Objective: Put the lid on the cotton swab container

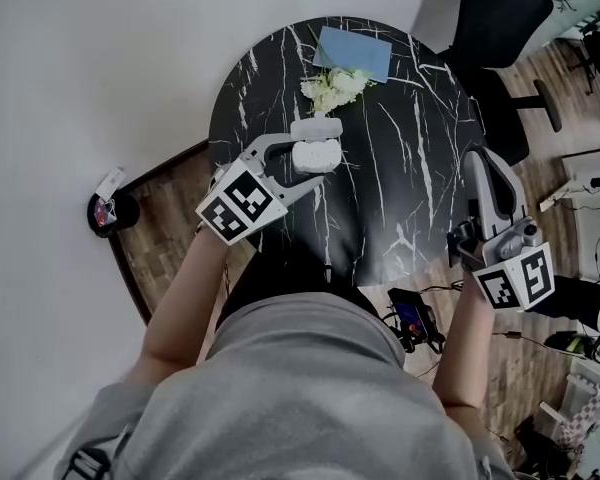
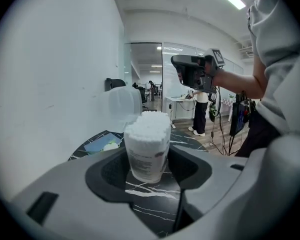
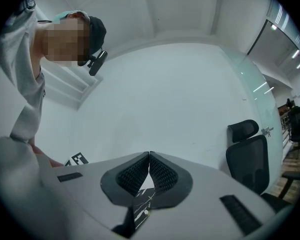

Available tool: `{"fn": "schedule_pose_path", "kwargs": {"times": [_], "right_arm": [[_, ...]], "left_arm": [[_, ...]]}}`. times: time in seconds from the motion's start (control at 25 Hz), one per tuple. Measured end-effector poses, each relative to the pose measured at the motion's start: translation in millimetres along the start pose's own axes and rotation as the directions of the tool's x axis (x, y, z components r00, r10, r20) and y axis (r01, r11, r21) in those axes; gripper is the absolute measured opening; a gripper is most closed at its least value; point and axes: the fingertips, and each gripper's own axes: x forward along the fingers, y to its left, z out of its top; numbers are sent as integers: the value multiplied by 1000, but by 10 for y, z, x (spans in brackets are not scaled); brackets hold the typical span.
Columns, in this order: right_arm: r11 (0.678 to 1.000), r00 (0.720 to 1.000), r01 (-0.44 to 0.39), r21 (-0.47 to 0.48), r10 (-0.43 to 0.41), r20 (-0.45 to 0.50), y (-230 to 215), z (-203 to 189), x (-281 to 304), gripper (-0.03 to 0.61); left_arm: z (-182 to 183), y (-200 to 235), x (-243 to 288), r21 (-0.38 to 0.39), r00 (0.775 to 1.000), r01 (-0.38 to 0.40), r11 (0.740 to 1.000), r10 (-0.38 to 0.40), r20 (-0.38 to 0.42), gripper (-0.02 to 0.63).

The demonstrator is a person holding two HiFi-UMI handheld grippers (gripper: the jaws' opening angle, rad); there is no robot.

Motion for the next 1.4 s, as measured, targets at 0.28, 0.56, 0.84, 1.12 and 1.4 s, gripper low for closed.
{"fn": "schedule_pose_path", "kwargs": {"times": [0.28, 0.56, 0.84, 1.12, 1.4], "right_arm": [[1000, 1000, -23, -5, 23, 1, 94, 35, 16, 26], [999, 999, -42, 0, 42, -1, 129, 69, 22, 26], [997, 997, -80, 7, 80, -1, 181, 75, 16, 26], [993, 992, -121, 3, 121, -41, 250, 9, 88, 26], [985, 983, -170, -3, 169, -70, 303, -8, 220, 26]], "left_arm": [[266, -67, -178, 3, 999, 29, 1000, -29, 31, 241], [529, -200, -312, 14, 996, 67, 998, -68, 58, 241], [779, -353, -365, 44, 990, 106, 993, -110, 93, 241], [784, -404, -350, 66, 992, 106, 992, -110, 65, 241], [855, -445, -362, 86, 991, 114, 990, -119, 62, 239]]}}
